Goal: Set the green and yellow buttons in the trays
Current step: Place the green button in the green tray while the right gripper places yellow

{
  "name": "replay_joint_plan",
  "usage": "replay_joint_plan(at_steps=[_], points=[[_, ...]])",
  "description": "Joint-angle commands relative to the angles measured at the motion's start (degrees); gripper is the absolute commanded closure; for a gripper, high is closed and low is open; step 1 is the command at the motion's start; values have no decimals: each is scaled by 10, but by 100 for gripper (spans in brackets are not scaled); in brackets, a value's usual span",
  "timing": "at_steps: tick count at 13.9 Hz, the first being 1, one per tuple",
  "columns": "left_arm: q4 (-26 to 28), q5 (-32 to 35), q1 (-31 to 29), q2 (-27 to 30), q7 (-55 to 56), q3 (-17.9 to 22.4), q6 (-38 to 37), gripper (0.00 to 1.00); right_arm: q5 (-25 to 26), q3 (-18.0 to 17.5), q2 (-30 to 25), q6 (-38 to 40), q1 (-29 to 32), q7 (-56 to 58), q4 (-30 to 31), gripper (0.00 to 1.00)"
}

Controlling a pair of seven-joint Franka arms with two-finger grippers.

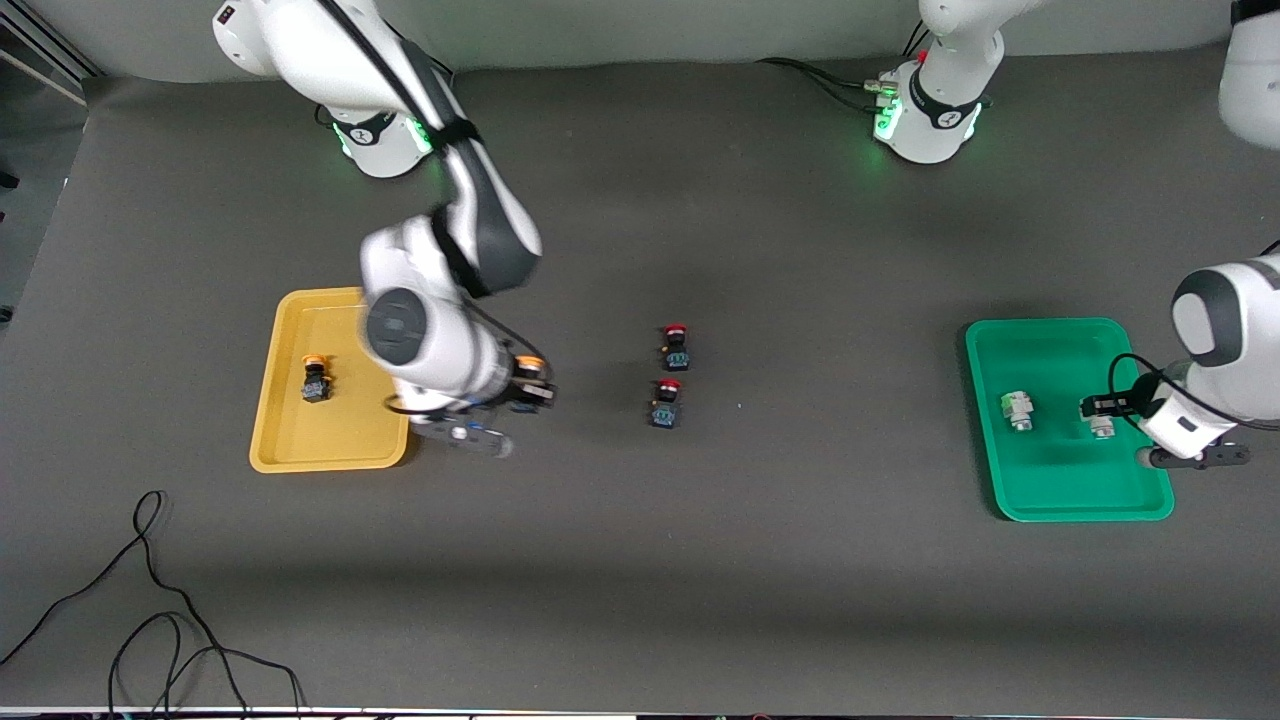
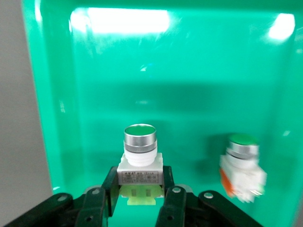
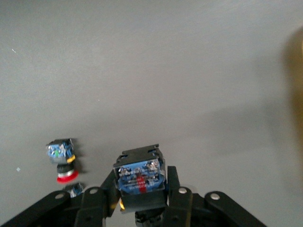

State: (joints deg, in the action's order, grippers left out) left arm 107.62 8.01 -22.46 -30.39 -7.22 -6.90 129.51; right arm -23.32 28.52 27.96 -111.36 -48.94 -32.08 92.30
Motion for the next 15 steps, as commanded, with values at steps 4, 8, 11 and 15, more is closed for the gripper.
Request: replay_joint_plan(at_steps=[4, 8, 11, 15], points=[[-35, 16, 1, 40, -13, 5, -83, 0, 68, 117, -72, 85, -4, 195, 57, 100], [-168, 6, 4, 102, -27, 0, -292, 0, 67, 182, -72, 42, -4, 335, 129, 100], [-196, -39, 8, 177, -27, -7, -369, 0, 55, 195, -71, -80, -2, 405, 229, 100], [-172, -59, 51, 269, 6, -18, -414, 0, 10, 188, -40, -235, -7, 456, 324, 100]])
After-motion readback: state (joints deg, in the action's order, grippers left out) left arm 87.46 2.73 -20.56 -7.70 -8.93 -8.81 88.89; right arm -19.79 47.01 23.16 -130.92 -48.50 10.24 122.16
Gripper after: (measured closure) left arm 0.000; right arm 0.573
